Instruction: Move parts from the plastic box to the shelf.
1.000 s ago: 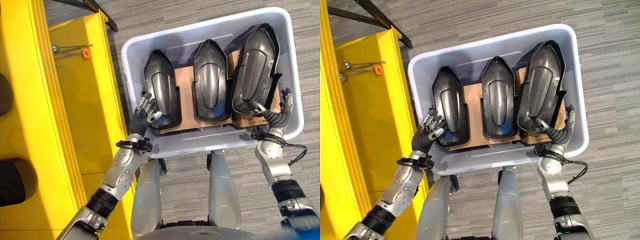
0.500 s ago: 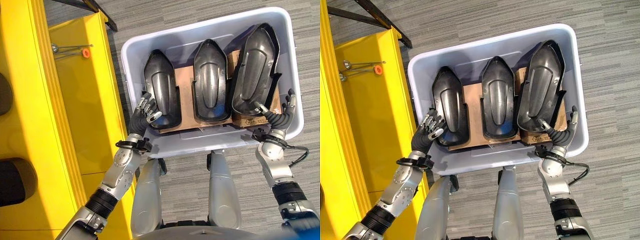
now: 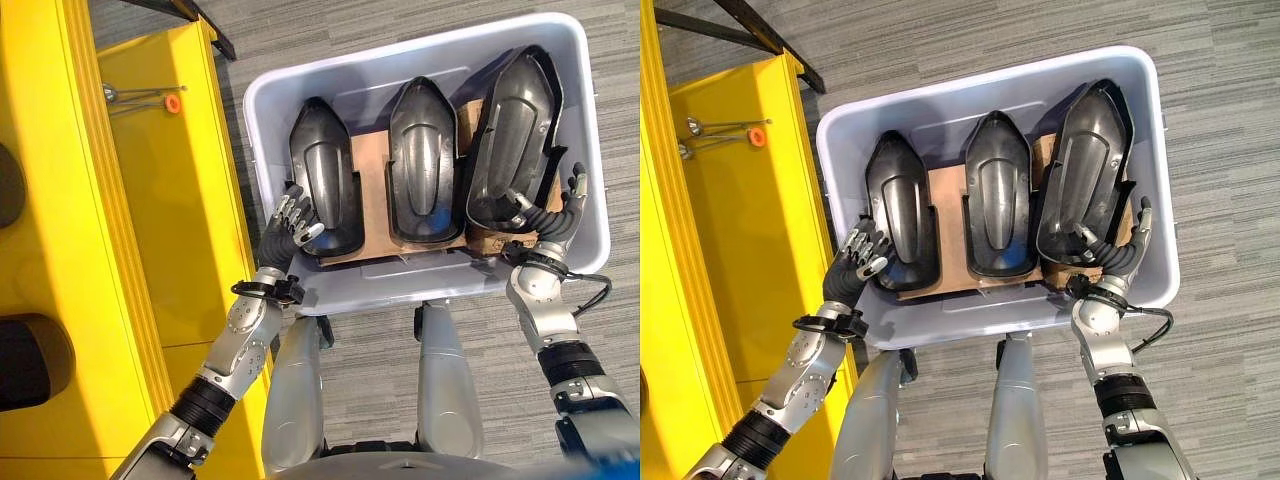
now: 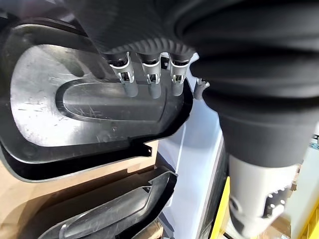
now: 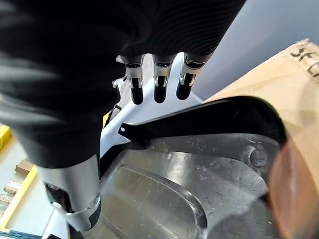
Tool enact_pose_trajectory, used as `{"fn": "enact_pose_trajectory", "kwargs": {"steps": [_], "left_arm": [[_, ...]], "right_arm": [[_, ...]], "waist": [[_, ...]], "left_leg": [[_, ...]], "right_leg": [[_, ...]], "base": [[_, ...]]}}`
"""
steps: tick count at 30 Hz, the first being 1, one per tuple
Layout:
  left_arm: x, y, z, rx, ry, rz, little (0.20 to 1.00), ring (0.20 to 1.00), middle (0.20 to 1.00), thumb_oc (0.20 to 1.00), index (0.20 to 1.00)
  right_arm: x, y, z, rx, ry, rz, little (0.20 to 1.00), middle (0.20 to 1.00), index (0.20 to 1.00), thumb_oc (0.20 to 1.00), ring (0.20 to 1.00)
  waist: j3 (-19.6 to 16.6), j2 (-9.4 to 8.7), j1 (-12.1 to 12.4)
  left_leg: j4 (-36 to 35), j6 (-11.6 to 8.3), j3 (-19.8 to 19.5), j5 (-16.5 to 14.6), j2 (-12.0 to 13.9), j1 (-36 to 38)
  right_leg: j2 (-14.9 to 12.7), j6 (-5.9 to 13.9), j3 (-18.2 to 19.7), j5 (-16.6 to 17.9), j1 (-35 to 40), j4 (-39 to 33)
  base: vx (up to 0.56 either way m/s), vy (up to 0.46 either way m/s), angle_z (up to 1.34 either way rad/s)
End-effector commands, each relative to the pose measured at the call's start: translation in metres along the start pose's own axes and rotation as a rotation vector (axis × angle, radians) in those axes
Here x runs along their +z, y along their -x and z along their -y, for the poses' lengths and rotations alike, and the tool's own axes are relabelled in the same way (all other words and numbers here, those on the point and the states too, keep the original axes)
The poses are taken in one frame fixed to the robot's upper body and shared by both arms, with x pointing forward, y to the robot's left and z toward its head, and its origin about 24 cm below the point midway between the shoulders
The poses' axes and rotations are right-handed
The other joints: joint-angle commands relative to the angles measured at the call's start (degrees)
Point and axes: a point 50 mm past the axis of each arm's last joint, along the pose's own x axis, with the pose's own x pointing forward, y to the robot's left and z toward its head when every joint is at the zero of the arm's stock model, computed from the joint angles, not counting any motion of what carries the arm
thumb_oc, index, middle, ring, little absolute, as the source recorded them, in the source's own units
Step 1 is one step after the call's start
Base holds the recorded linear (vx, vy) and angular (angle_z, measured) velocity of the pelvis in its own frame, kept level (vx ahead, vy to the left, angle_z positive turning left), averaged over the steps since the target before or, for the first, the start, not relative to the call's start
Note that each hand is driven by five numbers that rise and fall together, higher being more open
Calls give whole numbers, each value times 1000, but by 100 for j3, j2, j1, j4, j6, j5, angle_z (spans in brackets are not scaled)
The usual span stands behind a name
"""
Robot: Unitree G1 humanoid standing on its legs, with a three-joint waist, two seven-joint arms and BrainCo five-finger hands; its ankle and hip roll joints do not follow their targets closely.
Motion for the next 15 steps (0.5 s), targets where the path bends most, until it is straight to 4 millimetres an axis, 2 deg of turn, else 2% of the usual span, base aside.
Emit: {"fn": "enact_pose_trajectory", "kwargs": {"steps": [1, 10, 15], "left_arm": [[13, 4, 7, -46, 28, 68, 1000, 1000, 1000, 1000, 1000], [13, 6, 12, -95, 34, 51, 1000, 1000, 1000, 1000, 1000], [12, 6, 14, -112, 39, 35, 1000, 1000, 1000, 1000, 1000]], "right_arm": [[-1, -4, 11, -39, 8, 5, 1000, 1000, 1000, 1000, 1000], [-13, -37, 9, -54, 124, -115, 1000, 1000, 1000, 1000, 1000], [-23, -42, 4, -32, 147, -217, 1000, 1000, 1000, 1000, 1000]], "waist": [[-394, 119, 145], [-279, 262, 312], [-271, 290, 392]], "left_leg": [[546, -174, -356, -401, 195, -193], [659, -154, -395, -403, 127, -408], [690, -149, -402, -396, 110, -461]], "right_leg": [[-191, 40, -264, -475, -269, 933], [-222, 28, -282, -517, -433, 1075], [-221, 7, -298, -521, -480, 1125]], "base": [[0, 0, 0], [-1, 1, 2], [-1, 2, 1]]}}
